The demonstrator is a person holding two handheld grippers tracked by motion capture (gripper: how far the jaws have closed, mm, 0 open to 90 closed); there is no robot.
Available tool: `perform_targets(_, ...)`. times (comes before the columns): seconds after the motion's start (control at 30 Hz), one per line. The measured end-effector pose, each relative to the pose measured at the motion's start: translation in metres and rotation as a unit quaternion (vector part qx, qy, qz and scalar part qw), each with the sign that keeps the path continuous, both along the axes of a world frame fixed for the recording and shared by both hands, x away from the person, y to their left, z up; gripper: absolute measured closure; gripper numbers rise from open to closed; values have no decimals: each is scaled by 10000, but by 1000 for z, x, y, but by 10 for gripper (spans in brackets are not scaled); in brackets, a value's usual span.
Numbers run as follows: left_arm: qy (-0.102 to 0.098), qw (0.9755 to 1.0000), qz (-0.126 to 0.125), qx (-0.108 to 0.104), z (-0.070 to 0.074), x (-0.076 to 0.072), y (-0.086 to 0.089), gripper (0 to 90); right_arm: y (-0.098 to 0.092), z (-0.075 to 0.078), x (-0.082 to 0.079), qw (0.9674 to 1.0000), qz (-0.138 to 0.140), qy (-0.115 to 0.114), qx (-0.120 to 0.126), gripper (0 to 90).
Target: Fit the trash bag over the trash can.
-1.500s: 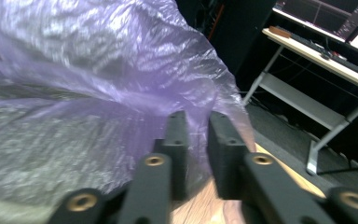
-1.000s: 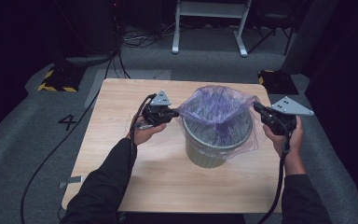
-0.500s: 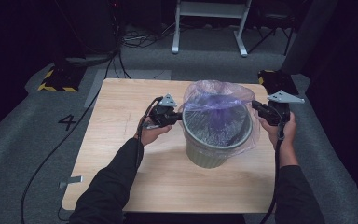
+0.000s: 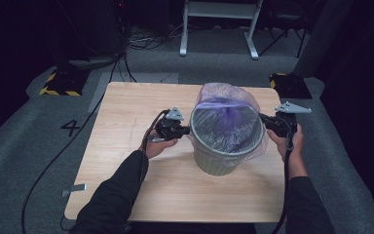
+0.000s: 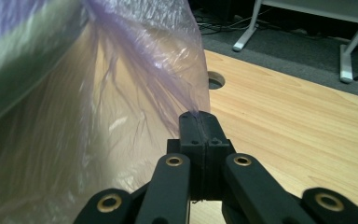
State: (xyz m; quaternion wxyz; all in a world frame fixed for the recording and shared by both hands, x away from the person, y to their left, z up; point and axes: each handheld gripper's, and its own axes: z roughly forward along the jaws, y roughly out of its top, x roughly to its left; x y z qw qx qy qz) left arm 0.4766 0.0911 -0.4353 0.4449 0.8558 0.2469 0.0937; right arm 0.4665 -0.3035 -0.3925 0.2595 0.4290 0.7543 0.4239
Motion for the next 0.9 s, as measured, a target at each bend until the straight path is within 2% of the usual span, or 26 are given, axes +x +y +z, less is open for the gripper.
perform_targets(0.07,7,10000,9,-46,-1,-3,5,883,0,-1,-2,10000,22,-13,-6,900)
perform_targets(0.13,-59,9998,175,-19,0,-4,10,850,0,-1,-4,10000,36,-3,25,900)
perform_targets(0.17,-79,9992,385,-26,1,-4,12,752,0,-1,-4,10000,31,-12,6,900)
perform_targets(0.2,-79,9988,487,-48,2,-4,16,662,-1,0,-5,10000,11,-32,-5,900)
perform_targets(0.27,-144,9984,527,-144,5,-7,24,584,-2,2,-7,10000,-6,-96,8,885)
perform_targets(0.37,-317,9978,570,-73,12,-13,33,467,-7,5,-12,9997,-87,-213,53,869)
perform_targets(0.47,-420,9973,556,-216,19,-19,44,400,-14,8,-15,9994,-105,-316,52,869)
perform_targets(0.57,-495,9959,620,-426,24,-21,52,357,-18,13,-18,9990,-126,-429,48,843)
perform_targets(0.73,-672,9932,734,-609,36,-21,54,326,-20,20,-22,9978,-206,-629,15,728)
perform_targets(0.83,-931,9900,762,-741,44,-23,54,320,-19,25,-24,9968,-206,-773,-56,642)
perform_targets(0.9,-916,9905,713,-739,50,-21,51,291,-18,28,-26,9961,-205,-847,-103,593)
